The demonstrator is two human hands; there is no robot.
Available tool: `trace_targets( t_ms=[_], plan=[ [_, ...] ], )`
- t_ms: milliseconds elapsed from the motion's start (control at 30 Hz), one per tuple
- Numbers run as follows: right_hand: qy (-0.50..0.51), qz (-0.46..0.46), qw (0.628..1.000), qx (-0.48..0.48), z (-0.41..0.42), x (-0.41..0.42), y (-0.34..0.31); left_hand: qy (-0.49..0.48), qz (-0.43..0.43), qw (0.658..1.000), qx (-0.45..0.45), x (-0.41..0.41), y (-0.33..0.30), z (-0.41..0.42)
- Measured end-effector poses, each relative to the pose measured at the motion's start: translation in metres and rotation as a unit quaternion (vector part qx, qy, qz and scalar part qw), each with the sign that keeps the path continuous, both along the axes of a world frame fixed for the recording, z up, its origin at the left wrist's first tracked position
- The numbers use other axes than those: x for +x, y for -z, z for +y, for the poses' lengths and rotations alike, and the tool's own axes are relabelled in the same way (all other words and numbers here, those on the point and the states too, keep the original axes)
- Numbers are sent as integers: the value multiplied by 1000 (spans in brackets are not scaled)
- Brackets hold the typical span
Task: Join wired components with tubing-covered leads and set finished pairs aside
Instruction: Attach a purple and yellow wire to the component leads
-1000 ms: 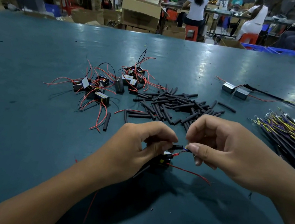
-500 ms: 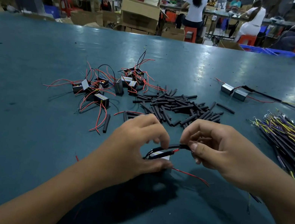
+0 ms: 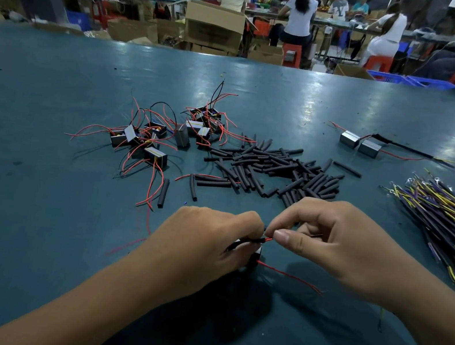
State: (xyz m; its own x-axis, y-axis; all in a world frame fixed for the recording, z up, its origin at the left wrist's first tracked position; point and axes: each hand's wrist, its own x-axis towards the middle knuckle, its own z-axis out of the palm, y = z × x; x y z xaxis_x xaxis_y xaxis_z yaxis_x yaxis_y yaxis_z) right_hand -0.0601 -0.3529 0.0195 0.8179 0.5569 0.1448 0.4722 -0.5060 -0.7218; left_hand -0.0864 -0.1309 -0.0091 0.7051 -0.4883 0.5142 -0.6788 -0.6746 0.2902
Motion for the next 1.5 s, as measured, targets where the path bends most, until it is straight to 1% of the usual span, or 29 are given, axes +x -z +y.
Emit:
trace_targets(
  t_ms=[100, 267, 400, 567, 667, 833, 1067, 1167, 1333, 1367, 1500],
  plan=[
    [11, -3, 1000, 1, 1, 1, 0, 22, 59, 997, -42, 3, 1, 3],
    [17, -8, 1000, -15, 1, 1, -1, 34, 90, 993, -69, 8, 0, 4],
    [14, -21, 999, -31, 2, 0, -1, 47, 89, 993, -68, 8, -1, 4],
    [-33, 42, 999, 11, 3, -2, -1, 56, 88, 993, -60, 9, -1, 5],
    [-33, 52, 998, 18, 4, -1, 1, 65, 78, 994, -40, 9, 0, 7],
    [-13, 37, 999, 16, 5, -1, 5, 60, 80, 994, -39, 13, 1, 10],
    [30, -10, 999, 10, 10, -3, 9, 54, 78, 994, -49, 11, 1, 9],
    [30, -21, 999, -1, 10, -4, 10, 44, 79, 995, -45, 9, 3, 8],
    [3, -17, 999, -30, 5, -6, 4, 31, 98, 992, -69, 7, 4, 7],
    [-3, -18, 999, -29, 4, -6, 2, 28, 93, 993, -67, 6, 4, 5],
    [16, -24, 999, -23, 5, -7, 3, 6, 6, 1000, -18, 4, 2, 0]
  ],
)
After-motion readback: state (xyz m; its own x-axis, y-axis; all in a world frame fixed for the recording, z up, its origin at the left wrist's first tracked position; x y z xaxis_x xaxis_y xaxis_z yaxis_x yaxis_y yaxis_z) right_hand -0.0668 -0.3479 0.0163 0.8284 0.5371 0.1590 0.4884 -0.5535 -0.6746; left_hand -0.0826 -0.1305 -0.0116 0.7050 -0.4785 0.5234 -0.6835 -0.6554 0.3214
